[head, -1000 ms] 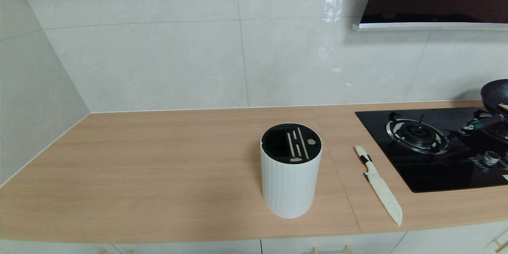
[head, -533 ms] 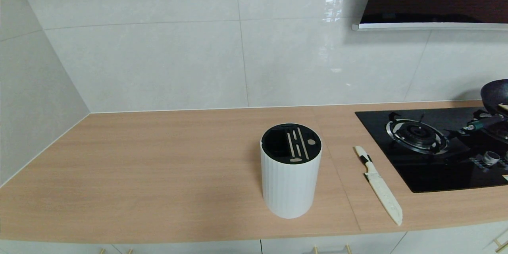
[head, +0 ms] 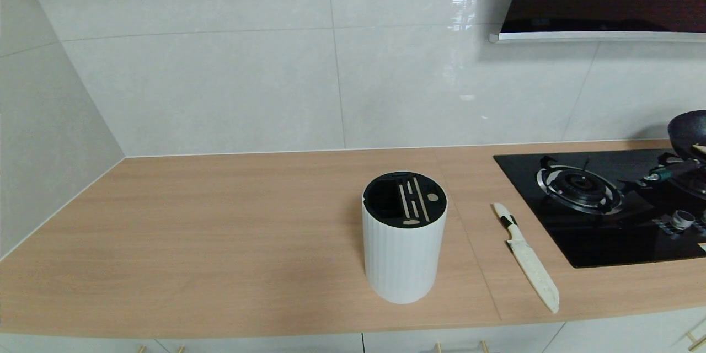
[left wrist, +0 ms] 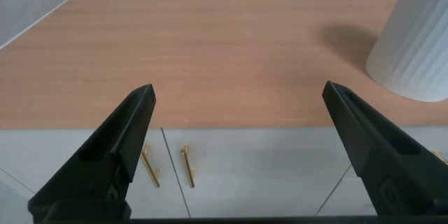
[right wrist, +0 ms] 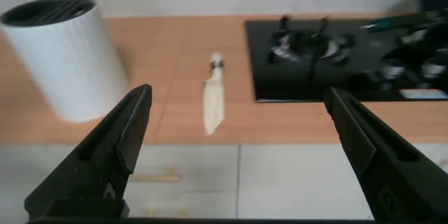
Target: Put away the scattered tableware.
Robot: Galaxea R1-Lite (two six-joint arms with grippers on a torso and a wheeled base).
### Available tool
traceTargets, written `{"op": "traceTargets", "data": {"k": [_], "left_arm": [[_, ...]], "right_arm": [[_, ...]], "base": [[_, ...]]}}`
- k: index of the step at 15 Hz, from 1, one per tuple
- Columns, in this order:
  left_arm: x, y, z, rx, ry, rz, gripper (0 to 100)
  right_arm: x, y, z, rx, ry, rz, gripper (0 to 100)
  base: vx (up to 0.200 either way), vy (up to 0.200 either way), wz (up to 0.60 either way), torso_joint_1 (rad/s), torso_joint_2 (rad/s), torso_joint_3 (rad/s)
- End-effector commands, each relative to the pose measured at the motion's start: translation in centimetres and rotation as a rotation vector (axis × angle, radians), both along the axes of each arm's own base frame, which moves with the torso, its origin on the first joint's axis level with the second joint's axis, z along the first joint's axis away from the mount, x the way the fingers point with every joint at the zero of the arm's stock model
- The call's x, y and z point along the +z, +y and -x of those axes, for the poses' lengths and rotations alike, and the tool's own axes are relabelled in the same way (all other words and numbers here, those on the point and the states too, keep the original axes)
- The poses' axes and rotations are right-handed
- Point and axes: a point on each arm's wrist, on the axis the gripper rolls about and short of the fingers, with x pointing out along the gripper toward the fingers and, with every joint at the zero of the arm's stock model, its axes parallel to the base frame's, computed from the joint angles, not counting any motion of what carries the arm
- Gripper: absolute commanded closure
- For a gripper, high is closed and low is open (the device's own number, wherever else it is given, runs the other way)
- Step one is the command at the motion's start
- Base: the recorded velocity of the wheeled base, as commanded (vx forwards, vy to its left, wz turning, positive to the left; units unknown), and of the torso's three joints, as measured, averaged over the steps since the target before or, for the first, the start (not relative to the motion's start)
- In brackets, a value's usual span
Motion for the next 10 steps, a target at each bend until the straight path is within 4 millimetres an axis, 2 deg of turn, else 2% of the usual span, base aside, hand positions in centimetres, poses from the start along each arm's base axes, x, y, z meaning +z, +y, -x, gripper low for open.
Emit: {"op": "traceTargets", "data": {"k": [1, 2, 4, 7, 8, 10], "left_arm": [[0.0, 0.0, 0.0, 0.0, 0.0, 0.0, 0], [0.0, 0.0, 0.0, 0.002, 0.0, 0.0, 0], [0.0, 0.0, 0.0, 0.0, 0.0, 0.0, 0], [0.0, 0.0, 0.0, 0.0, 0.0, 0.0, 0], [0.0, 0.0, 0.0, 0.0, 0.0, 0.0, 0], [0.0, 0.0, 0.0, 0.0, 0.0, 0.0, 0]], "right_arm": [[3.3, 0.2, -4.8, 0.083, 0.215, -0.015, 0], [4.8, 0.3, -7.5, 0.096, 0.288, -0.016, 0], [5.9, 1.0, -11.8, 0.149, 0.397, -0.01, 0], [4.3, 2.4, -17.9, 0.205, 0.551, 0.007, 0], [3.2, 2.8, -20.5, 0.205, 0.579, 0.013, 0], [1.3, 3.4, -24.3, 0.202, 0.602, 0.017, 0]], "base": [[0.0, 0.0, 0.0, 0.0, 0.0, 0.0], [0.0, 0.0, 0.0, 0.0, 0.0, 0.0], [0.0, 0.0, 0.0, 0.0, 0.0, 0.0], [0.0, 0.0, 0.0, 0.0, 0.0, 0.0], [0.0, 0.0, 0.0, 0.0, 0.0, 0.0], [0.0, 0.0, 0.0, 0.0, 0.0, 0.0]]}}
